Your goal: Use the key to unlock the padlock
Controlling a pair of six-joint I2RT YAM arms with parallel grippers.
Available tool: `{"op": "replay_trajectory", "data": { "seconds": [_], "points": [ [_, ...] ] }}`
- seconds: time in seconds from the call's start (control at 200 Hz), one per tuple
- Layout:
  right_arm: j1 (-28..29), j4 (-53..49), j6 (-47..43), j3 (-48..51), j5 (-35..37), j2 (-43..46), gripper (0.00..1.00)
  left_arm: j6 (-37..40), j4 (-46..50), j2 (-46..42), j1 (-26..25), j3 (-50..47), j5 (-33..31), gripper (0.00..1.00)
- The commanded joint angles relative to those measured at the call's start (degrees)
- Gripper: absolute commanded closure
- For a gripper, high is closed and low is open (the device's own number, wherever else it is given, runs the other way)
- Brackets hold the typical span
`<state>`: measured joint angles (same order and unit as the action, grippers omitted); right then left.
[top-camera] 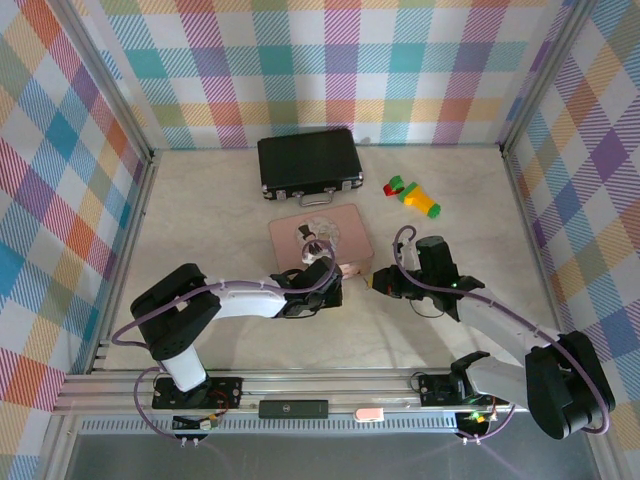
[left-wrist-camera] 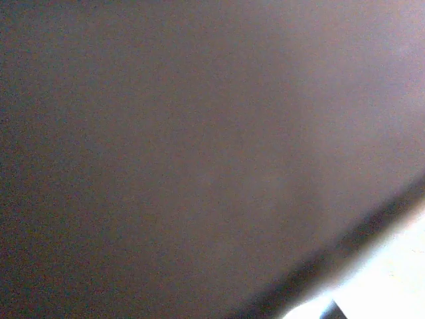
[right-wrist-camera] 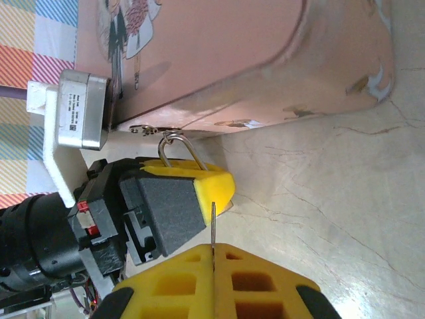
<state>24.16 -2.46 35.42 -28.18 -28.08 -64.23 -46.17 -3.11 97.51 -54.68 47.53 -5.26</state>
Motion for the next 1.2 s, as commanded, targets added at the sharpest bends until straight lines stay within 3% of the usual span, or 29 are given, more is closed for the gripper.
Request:
{"op": "replay_trajectory", "data": {
  "seconds": [0.0, 0.67, 0.9, 1.195],
  "points": [
    [-0.2, -1.7, -1.1, -1.7, 0.3, 1.6, 1.0, -2.3, -0.8, -0.1, -0.1, -0.7, -0.4, 1.0],
    [-1.5, -2.5, -3.6, -0.7, -4.7, 4.2, 1.0, -15.0, -16.6, -3.8, 1.2, -3.5, -7.5, 1.0],
    [-1.9, 2.2, -4.6, 0.5, -11.5, -0.8, 1.0, -17.0, -22.6, -3.6, 1.3, -3.6, -5.8, 1.0],
    [-1.9, 7.7, -2.1, 0.9, -12.9, -4.5, 1.0, -17.8, -30.8, -3.1, 2.1, -5.7, -3.2, 1.0]
  ]
}}
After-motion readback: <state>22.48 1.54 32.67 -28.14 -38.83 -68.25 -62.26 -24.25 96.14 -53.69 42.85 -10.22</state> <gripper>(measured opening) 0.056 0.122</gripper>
